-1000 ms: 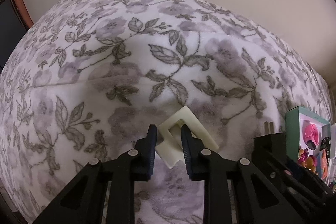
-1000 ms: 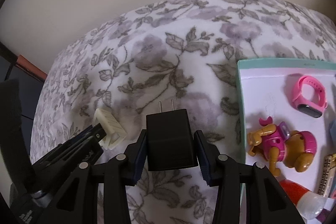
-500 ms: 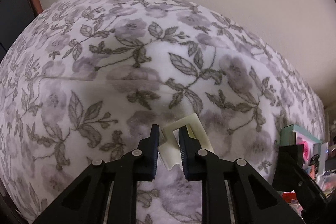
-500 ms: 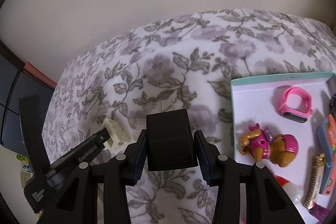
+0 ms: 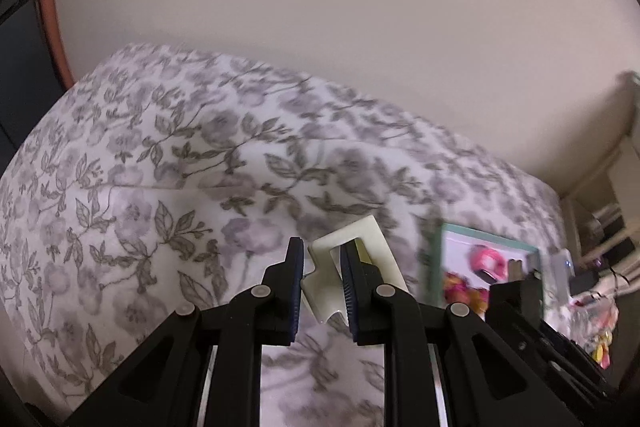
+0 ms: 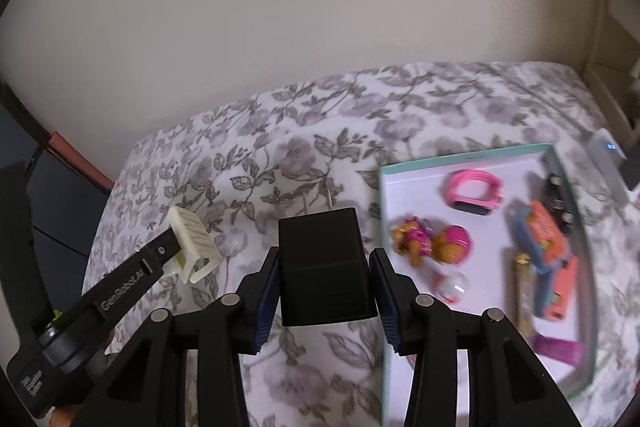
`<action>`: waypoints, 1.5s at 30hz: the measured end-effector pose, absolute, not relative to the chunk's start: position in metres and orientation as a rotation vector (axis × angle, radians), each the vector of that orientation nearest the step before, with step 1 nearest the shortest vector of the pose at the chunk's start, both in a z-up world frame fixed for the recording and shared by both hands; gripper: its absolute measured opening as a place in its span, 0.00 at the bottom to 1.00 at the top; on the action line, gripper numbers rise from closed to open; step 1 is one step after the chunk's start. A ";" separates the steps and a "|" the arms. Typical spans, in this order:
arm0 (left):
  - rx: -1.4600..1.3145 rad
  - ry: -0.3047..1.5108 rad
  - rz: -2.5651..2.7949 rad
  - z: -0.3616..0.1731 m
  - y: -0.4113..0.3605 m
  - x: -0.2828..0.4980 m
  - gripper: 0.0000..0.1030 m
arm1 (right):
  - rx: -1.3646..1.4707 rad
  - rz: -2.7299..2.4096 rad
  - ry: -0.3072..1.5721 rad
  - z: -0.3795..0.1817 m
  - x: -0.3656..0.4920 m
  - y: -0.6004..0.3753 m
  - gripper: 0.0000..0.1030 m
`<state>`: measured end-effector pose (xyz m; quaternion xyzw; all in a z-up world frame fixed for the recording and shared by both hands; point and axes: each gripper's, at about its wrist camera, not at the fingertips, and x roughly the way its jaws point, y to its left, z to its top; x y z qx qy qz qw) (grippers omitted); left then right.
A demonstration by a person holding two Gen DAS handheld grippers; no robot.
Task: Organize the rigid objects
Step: 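Carry the clip and charger plug over the tray with both tools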
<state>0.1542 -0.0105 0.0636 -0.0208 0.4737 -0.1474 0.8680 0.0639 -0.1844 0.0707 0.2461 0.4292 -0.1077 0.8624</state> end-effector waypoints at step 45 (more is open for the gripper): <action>0.401 1.164 -0.570 -0.015 -0.131 -0.005 0.19 | 0.731 -0.481 1.239 -0.050 -0.060 -0.265 0.46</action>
